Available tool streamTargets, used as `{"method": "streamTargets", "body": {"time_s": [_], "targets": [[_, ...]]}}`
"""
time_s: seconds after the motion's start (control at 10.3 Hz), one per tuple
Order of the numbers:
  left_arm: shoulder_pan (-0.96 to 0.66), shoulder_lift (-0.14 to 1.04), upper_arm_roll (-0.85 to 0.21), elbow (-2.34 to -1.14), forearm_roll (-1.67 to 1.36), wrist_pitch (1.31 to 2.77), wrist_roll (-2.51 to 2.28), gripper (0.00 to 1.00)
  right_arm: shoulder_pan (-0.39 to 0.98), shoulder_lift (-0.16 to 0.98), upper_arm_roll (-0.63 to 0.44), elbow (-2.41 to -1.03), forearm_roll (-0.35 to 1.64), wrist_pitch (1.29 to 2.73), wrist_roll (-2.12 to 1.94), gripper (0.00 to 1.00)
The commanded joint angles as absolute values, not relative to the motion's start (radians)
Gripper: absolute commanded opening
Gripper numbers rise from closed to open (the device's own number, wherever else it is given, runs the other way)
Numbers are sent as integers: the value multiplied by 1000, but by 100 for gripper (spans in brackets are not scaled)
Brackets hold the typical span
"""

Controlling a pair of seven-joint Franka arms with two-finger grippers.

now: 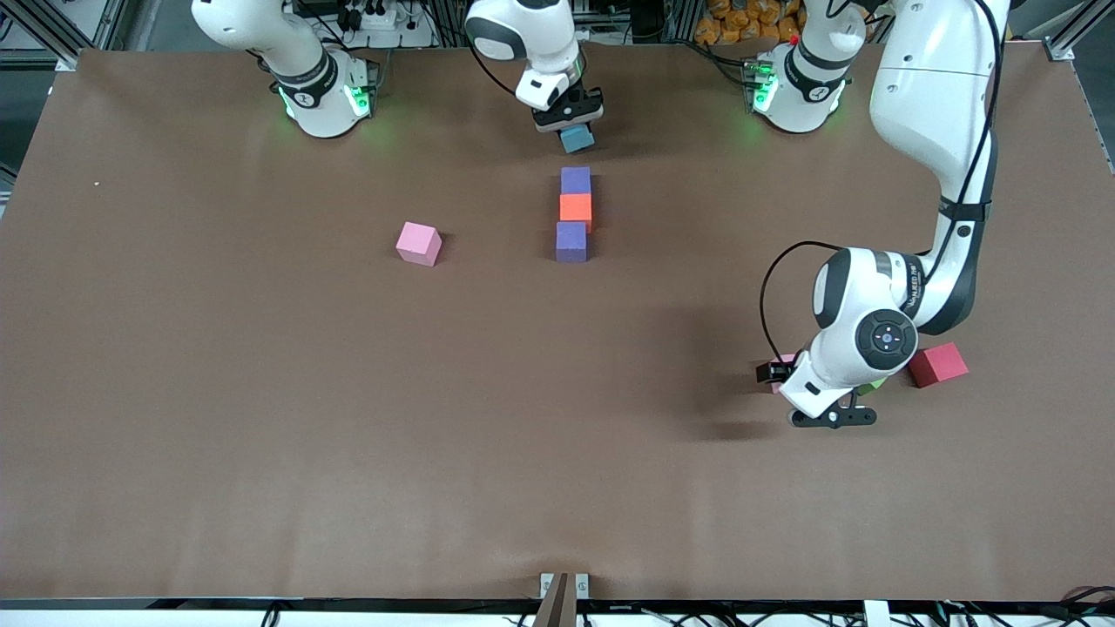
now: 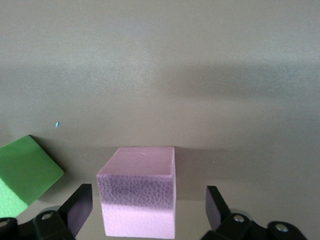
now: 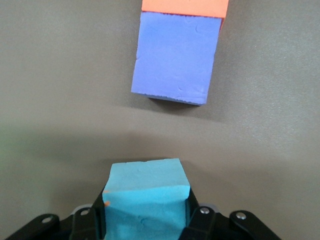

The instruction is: Arrange blocks into number 1

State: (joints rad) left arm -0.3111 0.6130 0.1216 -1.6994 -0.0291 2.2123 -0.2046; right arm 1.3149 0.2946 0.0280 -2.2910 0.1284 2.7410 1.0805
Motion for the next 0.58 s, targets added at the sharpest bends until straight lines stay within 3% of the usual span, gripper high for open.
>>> {"method": "streamTargets", "body": {"time_s": [0.0,0.48], "targets": [[-304,604,124,-1718,-6,2214,-189,100,1312,311,23,-2272,118,2732,1146,32],[-287,617,126,-1743,-6,2215,-189,100,1304,351,-14,-2252,114,2729,1146,33]]}}
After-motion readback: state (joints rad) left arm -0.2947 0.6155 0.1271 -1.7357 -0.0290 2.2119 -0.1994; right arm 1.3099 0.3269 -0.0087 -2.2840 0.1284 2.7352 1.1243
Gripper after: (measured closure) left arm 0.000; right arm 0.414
